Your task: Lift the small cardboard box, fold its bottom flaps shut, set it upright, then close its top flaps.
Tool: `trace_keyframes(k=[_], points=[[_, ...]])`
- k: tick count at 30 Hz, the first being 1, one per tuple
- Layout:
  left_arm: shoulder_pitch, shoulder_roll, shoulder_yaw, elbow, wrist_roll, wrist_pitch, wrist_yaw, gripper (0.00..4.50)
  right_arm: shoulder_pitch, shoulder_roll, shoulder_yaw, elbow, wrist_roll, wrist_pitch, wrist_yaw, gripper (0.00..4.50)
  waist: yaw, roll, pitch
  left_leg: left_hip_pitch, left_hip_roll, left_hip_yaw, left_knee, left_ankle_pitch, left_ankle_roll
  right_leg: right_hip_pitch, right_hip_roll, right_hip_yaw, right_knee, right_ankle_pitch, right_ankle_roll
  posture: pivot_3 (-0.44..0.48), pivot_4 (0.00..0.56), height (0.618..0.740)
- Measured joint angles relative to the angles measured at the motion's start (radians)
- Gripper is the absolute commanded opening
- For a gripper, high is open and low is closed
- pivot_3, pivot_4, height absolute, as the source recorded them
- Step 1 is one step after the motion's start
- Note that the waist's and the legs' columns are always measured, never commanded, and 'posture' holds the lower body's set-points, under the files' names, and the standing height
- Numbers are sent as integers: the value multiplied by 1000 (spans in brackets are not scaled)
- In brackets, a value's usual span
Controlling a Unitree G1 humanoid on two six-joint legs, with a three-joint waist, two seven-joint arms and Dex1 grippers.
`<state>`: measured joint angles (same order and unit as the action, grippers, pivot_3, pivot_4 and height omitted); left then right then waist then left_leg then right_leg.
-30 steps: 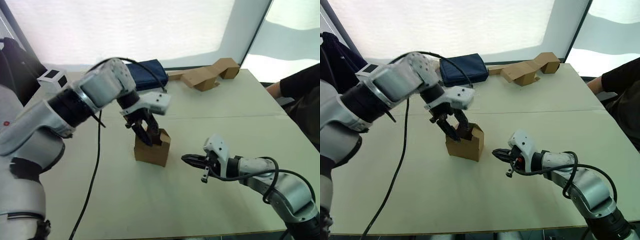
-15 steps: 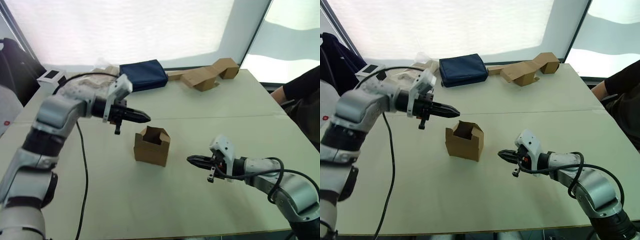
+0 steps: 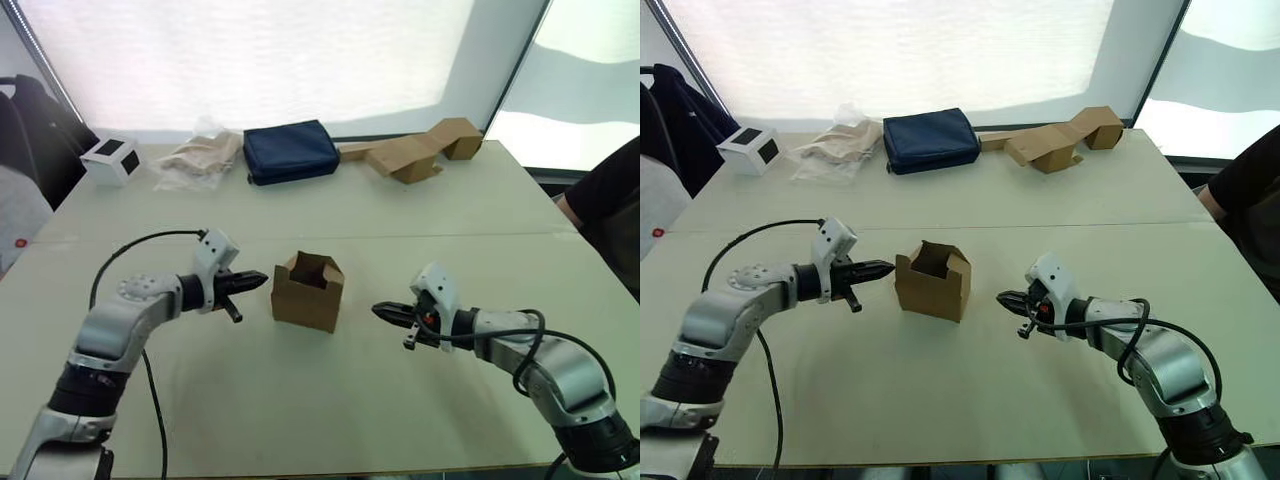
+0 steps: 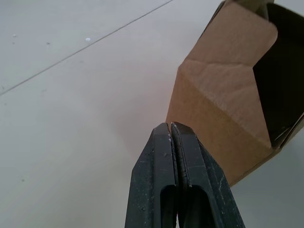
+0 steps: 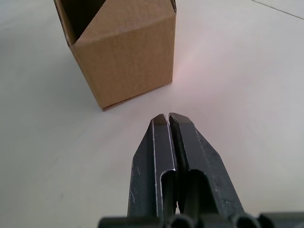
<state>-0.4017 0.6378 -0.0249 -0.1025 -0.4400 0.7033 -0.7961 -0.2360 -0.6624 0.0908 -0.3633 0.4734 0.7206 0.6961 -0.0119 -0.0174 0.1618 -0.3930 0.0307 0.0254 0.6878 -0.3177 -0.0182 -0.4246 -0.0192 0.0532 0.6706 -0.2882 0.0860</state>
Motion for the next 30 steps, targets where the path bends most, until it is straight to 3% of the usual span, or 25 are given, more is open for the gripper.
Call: trace_keyframes(k=[17, 30], points=[[59, -44, -104, 6, 87, -29, -7, 36, -89, 97, 176, 173, -199, -150, 20, 0, -2, 1, 0, 1, 0, 0, 0, 0, 0, 0, 0, 0, 0, 0, 0, 0, 150, 740], [144, -49, -123, -144, 65, 53, -9, 36, -5, 87, 152, 108, -215, -126, 36, 0, -1, 2, -1, 2, 0, 0, -1, 0, 0, 1, -2, 0, 0, 0, 0, 0, 150, 740]])
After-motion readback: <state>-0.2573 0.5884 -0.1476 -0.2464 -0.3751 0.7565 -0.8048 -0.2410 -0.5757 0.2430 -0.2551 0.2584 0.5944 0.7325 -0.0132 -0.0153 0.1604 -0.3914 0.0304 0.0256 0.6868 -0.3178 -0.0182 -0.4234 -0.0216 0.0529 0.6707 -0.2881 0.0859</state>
